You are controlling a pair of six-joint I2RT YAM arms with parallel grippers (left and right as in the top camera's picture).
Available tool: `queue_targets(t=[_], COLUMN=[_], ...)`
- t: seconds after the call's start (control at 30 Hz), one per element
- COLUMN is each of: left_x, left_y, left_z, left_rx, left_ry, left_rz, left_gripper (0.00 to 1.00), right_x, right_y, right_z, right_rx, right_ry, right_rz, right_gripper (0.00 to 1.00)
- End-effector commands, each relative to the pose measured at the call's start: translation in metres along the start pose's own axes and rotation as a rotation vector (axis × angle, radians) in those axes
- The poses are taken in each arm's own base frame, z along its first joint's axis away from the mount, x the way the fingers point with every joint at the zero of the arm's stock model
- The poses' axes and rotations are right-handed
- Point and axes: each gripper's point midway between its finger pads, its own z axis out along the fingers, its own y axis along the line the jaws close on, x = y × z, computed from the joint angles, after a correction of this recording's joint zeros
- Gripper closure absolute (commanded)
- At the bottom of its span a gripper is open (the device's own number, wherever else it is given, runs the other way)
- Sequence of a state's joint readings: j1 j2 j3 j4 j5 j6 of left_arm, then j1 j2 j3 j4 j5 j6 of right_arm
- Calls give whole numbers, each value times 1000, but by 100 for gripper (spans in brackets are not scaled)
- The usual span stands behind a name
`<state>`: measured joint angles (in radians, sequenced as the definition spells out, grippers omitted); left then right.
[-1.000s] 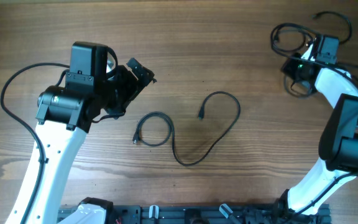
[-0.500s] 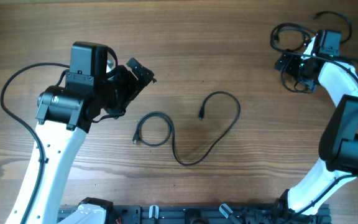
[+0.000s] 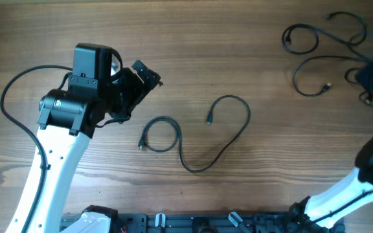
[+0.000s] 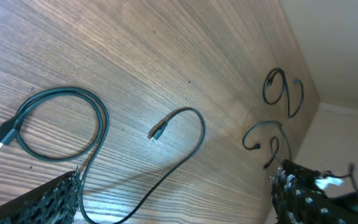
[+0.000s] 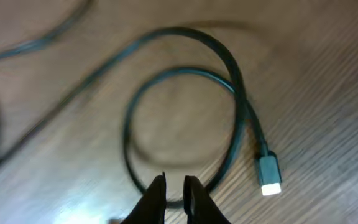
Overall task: Untangle cables
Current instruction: 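Reach the right gripper to the center cable and grasp it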
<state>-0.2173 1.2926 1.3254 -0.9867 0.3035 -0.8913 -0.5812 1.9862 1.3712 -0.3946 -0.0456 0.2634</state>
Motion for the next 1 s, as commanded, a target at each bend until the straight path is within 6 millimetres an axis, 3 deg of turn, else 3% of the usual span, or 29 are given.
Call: queue_targets(t=[0.0, 0.07, 0.13, 0.2, 0.27, 0.3, 0.33, 0.43, 0.47, 0.5, 0.57, 0.7, 0.87, 0.97], left_x=[-1, -1, -1, -1, -1, 0, 1, -9, -12, -14, -18, -32, -50, -58], left_y=[0, 0, 0, 0, 0, 1, 2, 15, 19, 24, 35, 64, 99, 113], left_z=[1, 1, 1, 1, 1, 1, 1, 0, 0, -1, -3, -4, 1, 4], left_rx=[-7, -7, -7, -6, -7, -10, -17, -83, -104, -129, -182, -293, -393, -432], left_ry=[-7, -7, -7, -8, -7, -5, -1, -62, -78, -94, -123, -148, -134, -125], left_rz=[28, 28, 28, 28, 28, 27, 25, 21, 20, 17, 11, -49, -153, -178], left_gripper=[0, 0, 0, 0, 0, 0, 0, 0, 0, 0, 0, 0, 0, 0], right_x=[24, 21, -8, -45, -70, -69, -55, -13, 4, 30, 79, 216, 320, 372], right_y=[-14, -11, 2, 24, 59, 83, 105, 134, 141, 149, 157, 189, 212, 220], right_z=[37, 36, 5, -51, -130, -181, -230, -301, -311, -314, -300, -271, -249, -240], right_rx=[47, 29, -12, -97, -268, -409, -555, -769, -801, -810, -748, -727, -713, -641], right_ry=[66, 59, -12, -113, -217, -246, -242, -166, -120, -30, 160, 537, 615, 634], right_rz=[4, 14, 18, 20, -10, -41, -79, -132, -141, -151, -156, -340, -570, -737], right_gripper=[86, 83, 69, 45, 21, 17, 13, 6, 5, 5, 5, 7, 8, 11])
